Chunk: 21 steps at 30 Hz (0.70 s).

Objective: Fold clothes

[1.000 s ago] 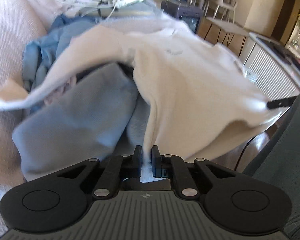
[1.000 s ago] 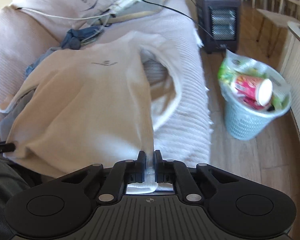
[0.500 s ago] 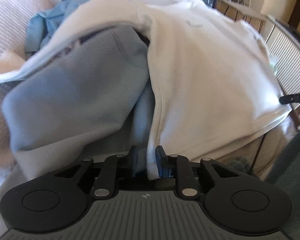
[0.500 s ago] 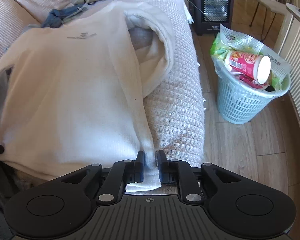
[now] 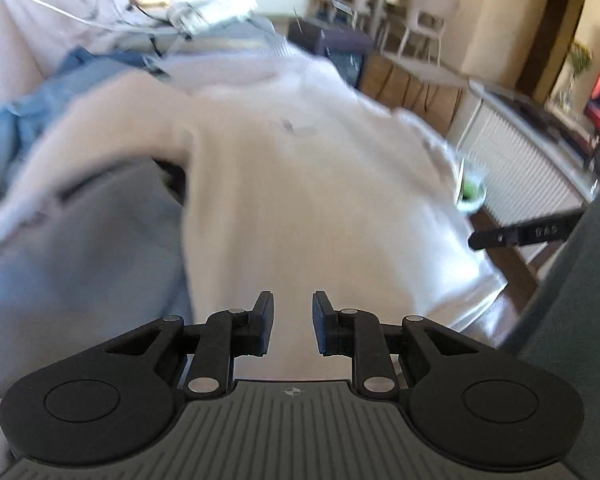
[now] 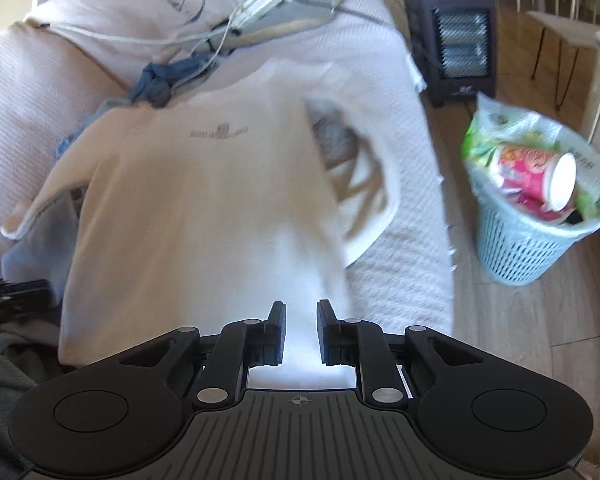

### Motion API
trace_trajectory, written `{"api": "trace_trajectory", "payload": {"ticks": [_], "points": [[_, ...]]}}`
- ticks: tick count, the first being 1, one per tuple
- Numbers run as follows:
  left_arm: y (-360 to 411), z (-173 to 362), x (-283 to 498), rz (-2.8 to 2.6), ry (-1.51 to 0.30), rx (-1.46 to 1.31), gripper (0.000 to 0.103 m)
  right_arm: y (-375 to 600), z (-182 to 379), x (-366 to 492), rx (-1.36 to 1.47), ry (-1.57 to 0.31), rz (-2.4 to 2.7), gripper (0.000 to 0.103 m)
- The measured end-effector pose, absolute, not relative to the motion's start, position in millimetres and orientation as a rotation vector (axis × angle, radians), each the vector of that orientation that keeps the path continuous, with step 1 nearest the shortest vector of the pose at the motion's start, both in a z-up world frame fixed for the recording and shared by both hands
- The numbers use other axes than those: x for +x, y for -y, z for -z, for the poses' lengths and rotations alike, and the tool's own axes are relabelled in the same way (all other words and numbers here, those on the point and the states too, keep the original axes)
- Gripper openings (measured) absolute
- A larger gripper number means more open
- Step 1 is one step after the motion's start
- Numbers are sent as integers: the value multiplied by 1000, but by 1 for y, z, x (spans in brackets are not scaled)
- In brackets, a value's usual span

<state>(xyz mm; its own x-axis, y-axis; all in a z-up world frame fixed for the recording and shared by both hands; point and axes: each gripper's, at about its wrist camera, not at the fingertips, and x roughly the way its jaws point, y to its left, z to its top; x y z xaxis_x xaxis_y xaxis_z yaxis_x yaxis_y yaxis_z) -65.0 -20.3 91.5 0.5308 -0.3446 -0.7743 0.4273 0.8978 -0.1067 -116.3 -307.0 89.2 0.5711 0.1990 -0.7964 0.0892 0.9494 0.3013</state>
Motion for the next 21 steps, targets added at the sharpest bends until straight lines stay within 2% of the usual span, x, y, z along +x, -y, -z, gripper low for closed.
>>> {"api": "trace_trajectory", "payload": {"ticks": [2,5,11,14,16,21], "points": [[23,-69,-57,405,-970,156,20,309,-84,-115,332,-969,-51,18],[10,-45,-52,352,-1046,148,12,325,-85,-117,372,-942,-9,18],[1,-63,-54,351,-1059,55,13,372,-95,-111,435,-891,98,19],[8,-81,-61,382,-1027,43,19,376,-92,-101,459,-889,88,21],[10,-93,-63,419,-981,4,22,376,-87,-91,477,-894,82,37],[22,-97,-52,406,-967,17,23,364,-75,-68,437,-931,58,37]]}}
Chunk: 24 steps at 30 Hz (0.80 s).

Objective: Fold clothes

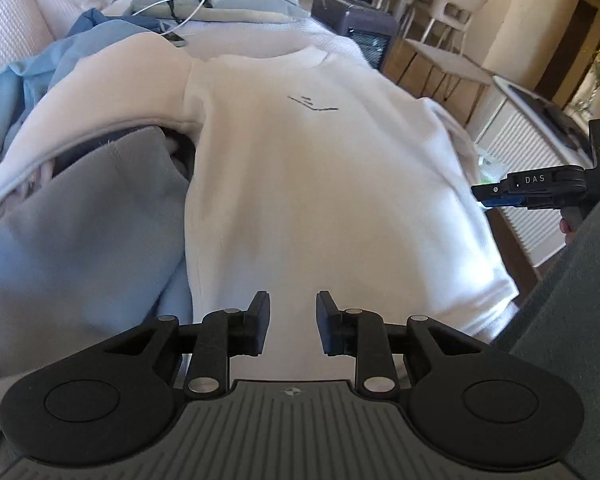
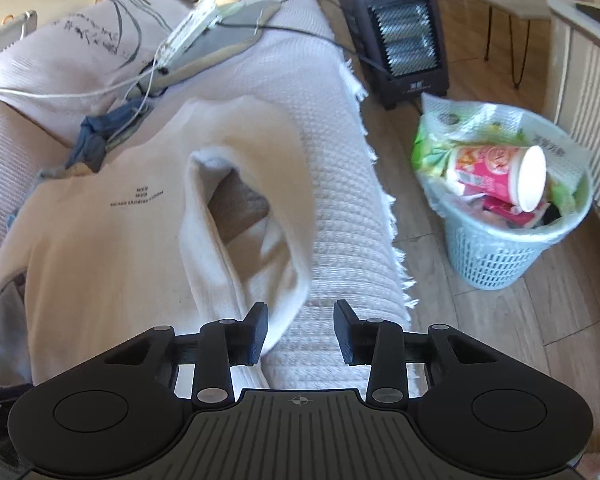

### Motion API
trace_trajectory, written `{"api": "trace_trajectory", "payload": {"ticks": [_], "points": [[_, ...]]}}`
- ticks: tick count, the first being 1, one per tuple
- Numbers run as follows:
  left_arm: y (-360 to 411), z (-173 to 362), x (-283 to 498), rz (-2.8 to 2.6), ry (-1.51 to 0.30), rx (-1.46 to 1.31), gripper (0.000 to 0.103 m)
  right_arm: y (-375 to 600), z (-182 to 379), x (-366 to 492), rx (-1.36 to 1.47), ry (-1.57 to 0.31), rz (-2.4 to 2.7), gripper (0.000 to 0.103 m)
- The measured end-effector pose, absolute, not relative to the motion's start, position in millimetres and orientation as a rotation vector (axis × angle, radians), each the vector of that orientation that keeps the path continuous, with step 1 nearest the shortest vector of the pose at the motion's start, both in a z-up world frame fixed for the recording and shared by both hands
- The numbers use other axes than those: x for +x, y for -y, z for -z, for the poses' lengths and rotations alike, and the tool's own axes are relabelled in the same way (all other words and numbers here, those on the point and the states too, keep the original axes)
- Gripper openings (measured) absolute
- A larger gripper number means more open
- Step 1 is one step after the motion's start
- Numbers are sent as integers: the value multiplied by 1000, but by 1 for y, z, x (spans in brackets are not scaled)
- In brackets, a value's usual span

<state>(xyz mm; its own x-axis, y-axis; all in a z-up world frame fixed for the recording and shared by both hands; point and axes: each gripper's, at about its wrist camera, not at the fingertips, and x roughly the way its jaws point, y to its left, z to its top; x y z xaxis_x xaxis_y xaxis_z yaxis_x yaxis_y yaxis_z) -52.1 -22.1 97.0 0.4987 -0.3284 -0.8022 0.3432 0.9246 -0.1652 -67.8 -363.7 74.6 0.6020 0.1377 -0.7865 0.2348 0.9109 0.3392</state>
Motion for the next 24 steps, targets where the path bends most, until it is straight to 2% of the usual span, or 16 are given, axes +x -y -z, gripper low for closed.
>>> {"api": "trace_trajectory", "payload": {"ticks": [6,8,10,11,18,24], "points": [[30,-89,-44,450,-989,-8,23,355,-60,-51,447,-988,56,35],[33,-87,-43,470,-992,-17,23,351,-58,-48,417,-999,53,27],[39,-88,-42,481,-979,-6,23,345,-63,-46,355,-1004,51,12],[41,-89,-41,486,-970,0,24,343,-68,-45,322,-1008,49,10],[46,-87,-26,484,-963,19,26,349,-106,-36,64,-1035,114,7],[48,-79,-19,477,-995,9,27,384,-150,-25,-113,-924,246,7]]}}
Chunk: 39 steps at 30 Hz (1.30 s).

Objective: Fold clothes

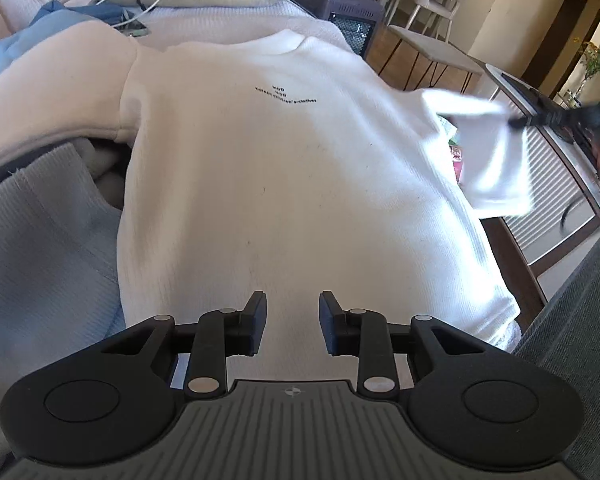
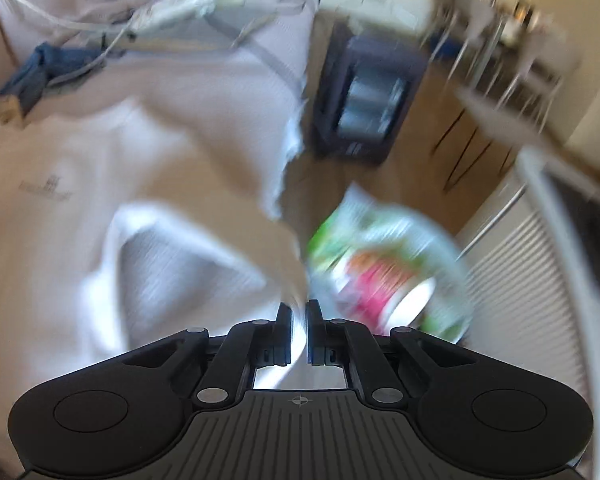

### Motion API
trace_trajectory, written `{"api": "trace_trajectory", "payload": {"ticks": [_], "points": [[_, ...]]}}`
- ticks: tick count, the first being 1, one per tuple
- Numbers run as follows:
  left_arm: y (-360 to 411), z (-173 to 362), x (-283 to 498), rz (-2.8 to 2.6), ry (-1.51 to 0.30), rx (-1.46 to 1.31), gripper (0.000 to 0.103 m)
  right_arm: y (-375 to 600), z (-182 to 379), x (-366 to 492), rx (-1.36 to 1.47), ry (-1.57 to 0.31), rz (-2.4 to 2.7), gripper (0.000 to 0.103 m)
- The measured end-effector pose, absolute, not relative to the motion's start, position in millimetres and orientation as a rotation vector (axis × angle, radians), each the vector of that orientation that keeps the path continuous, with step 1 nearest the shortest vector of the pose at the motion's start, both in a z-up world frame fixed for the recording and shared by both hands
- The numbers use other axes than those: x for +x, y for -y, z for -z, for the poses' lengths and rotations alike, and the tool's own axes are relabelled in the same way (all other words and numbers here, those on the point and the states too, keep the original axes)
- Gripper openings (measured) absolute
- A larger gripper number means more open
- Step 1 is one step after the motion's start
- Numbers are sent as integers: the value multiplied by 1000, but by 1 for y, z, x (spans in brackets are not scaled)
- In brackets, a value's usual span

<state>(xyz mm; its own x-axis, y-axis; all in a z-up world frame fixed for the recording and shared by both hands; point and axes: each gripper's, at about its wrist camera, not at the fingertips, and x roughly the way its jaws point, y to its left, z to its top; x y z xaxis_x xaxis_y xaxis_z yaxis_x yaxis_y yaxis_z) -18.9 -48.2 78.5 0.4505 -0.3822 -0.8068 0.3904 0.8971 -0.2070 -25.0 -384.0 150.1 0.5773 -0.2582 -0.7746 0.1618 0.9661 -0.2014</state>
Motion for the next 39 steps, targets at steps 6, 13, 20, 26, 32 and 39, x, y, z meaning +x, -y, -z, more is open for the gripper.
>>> {"api": "trace_trajectory", "payload": {"ticks": [6,13,20,26,32,39], "points": [[52,-85,-11,471,-985,-21,29,348,-199,-8,-249,-798,124,7],[55,-91,-14,452,-983,-33,31,251,-190,7,-280,-777,-334,12],[51,-90,-19,447,-1002,-10,33,222,-151,6,-209,-878,-519,15],[64,-93,-7,483,-991,-20,36,262,-172,-10,-91,-839,-444,39],[100,-113,11,573,-911,-19,39,317,-166,-24,-56,-877,-250,39],[165,-117,15,690,-885,105,38,348,-150,-49,50,-891,-192,39]]}}
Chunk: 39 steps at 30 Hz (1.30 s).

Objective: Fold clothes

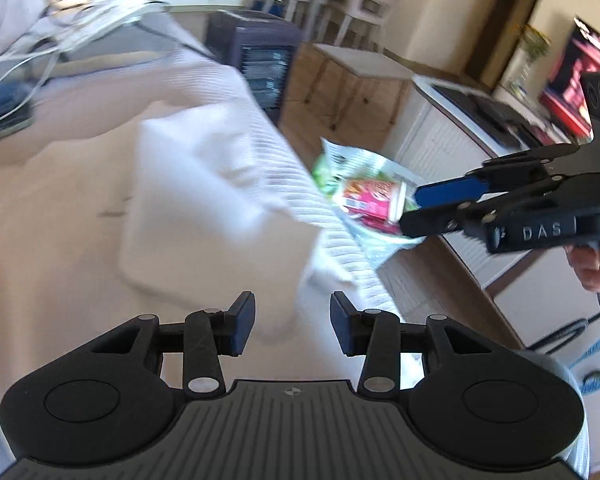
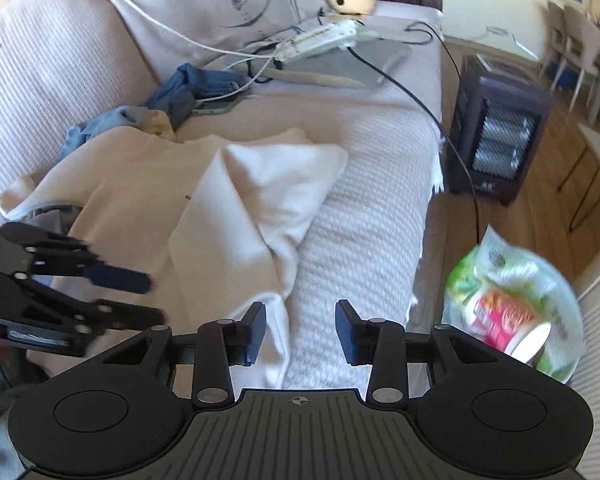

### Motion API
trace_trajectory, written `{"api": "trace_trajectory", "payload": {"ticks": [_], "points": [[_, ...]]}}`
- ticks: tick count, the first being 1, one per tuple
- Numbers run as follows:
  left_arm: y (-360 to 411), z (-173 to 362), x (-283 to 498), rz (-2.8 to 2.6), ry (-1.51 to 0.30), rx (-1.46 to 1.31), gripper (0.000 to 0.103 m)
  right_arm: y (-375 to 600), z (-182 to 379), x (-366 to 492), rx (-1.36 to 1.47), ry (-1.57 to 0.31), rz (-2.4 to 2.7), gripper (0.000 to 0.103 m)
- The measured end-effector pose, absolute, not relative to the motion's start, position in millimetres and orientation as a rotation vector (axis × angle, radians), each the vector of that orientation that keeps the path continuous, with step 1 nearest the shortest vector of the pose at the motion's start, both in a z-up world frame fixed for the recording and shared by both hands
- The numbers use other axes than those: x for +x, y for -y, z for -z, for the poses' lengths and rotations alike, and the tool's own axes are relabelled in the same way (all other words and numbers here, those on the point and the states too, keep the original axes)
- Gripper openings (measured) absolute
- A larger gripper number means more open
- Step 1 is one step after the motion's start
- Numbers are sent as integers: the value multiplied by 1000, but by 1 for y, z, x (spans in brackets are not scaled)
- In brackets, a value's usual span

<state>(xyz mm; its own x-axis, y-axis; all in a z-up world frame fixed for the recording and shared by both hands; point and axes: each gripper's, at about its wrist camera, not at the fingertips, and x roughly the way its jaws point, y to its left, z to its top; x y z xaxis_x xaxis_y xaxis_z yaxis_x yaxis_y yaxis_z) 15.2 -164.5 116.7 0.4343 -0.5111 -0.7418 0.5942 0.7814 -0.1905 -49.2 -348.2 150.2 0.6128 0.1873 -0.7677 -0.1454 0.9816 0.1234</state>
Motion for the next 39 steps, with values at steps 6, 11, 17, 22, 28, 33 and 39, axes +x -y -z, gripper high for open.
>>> {"api": "trace_trajectory", "payload": {"ticks": [6,11,17,22,28,33,39], "points": [[219,-96,24,668,-872,346,38,358,-143,-61,97,-893,-188,39],[233,-90,36,641,-877,379,38,368,-140,-77,117,-899,-165,39],[241,-83,44,618,-876,404,25,382,-129,-89,173,-928,-122,39],[218,-100,49,632,-913,289,11,383,-126,-92,174,-934,-123,39],[151,-151,41,594,-851,74,9,376,-124,-83,158,-935,-143,39],[80,-189,38,469,-761,-61,5,369,-124,-77,148,-929,-164,39],[30,-186,55,228,-770,-28,5,362,-121,-73,143,-937,-170,39]]}}
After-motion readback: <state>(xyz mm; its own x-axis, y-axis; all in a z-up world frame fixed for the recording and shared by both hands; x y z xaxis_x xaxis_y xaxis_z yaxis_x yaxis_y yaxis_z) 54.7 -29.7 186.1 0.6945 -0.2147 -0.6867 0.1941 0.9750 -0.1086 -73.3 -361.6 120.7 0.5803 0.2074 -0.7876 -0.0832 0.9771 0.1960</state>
